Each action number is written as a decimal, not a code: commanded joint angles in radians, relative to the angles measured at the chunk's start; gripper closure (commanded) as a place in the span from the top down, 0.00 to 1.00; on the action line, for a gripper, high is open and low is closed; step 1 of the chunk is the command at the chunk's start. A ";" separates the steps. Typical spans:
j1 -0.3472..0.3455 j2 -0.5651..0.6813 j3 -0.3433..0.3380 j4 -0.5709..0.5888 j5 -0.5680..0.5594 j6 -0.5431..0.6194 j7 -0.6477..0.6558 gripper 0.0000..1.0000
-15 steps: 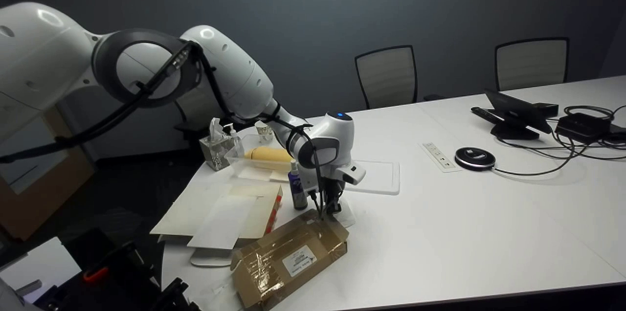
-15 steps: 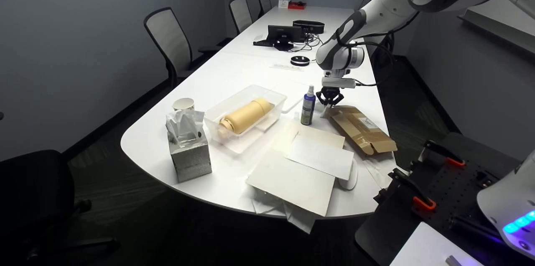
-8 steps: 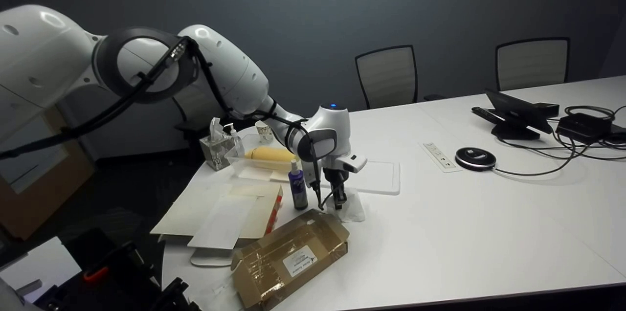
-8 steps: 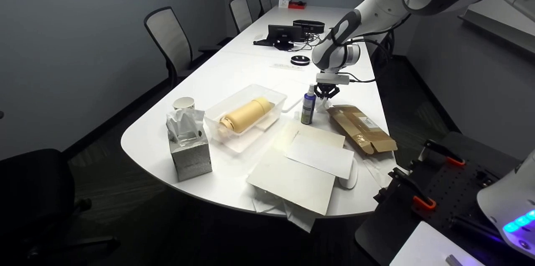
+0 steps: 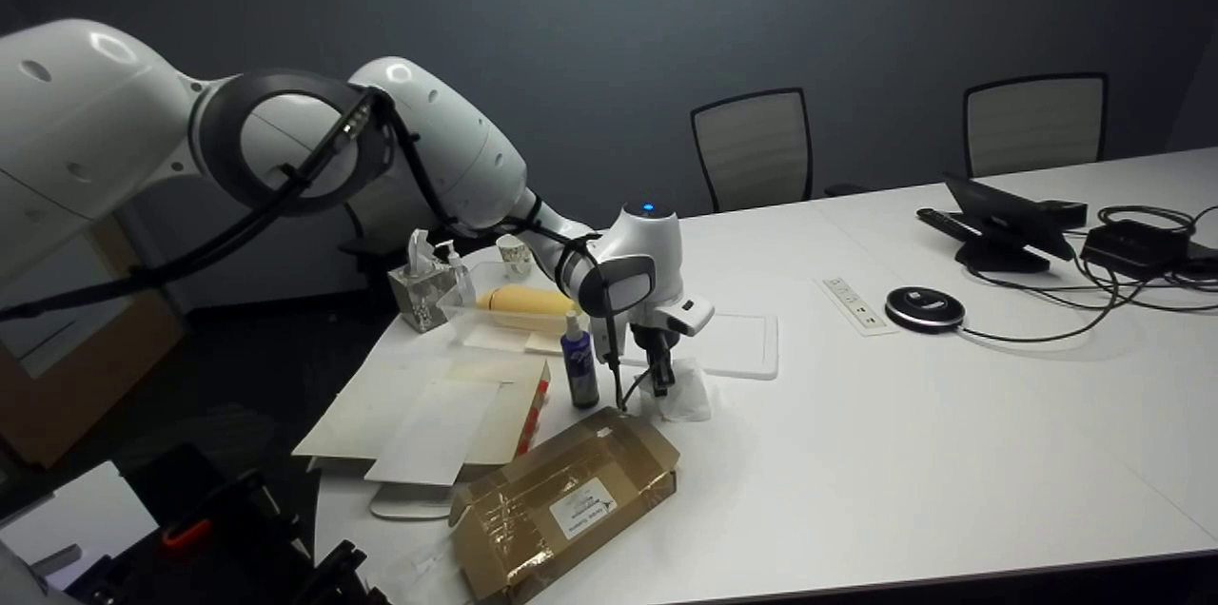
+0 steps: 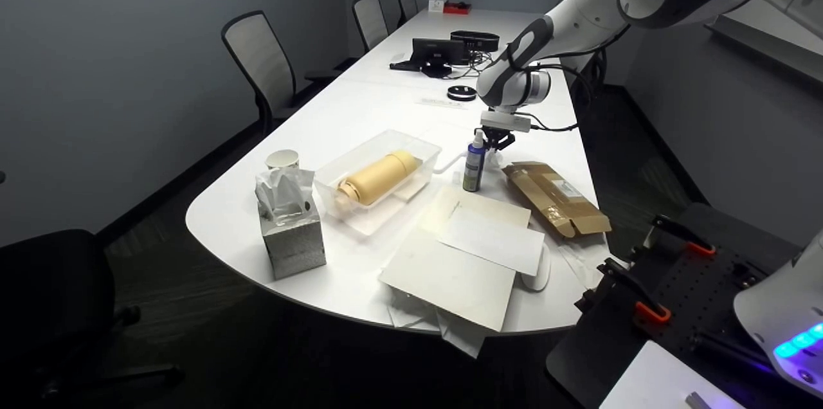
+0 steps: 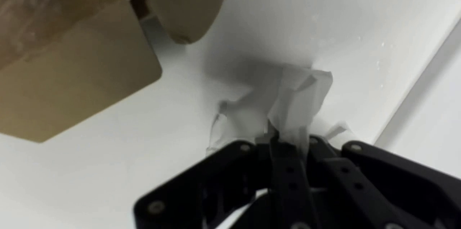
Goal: Use the towel to wipe the table
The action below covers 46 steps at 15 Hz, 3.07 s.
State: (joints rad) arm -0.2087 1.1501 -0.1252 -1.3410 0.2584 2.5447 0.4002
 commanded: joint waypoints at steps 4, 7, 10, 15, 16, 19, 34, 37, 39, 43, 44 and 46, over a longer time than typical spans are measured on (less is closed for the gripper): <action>-0.069 0.034 0.093 0.078 0.076 -0.034 -0.038 0.00; -0.086 0.039 0.112 0.092 0.075 -0.078 -0.058 0.00; -0.097 0.039 0.114 0.100 0.070 -0.147 -0.078 0.00; -0.073 0.041 0.060 0.124 0.030 -0.300 -0.051 0.00; -0.060 0.041 0.038 0.126 0.017 -0.314 -0.033 0.00; -0.012 0.036 -0.029 0.120 -0.028 -0.313 0.022 0.00; 0.117 0.083 -0.110 0.161 -0.161 -0.122 0.141 0.00; 0.088 0.073 -0.073 0.150 -0.120 -0.102 0.124 0.00; 0.069 0.066 -0.050 0.144 -0.094 -0.099 0.113 0.00; 0.024 0.048 0.002 0.128 -0.044 -0.119 0.070 0.00; 0.013 0.043 0.015 0.120 -0.032 -0.125 0.054 0.00; 0.006 0.035 0.018 0.106 -0.025 -0.137 0.044 0.00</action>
State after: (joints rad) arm -0.1842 1.2222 -0.1283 -1.1992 0.2058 2.4351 0.4798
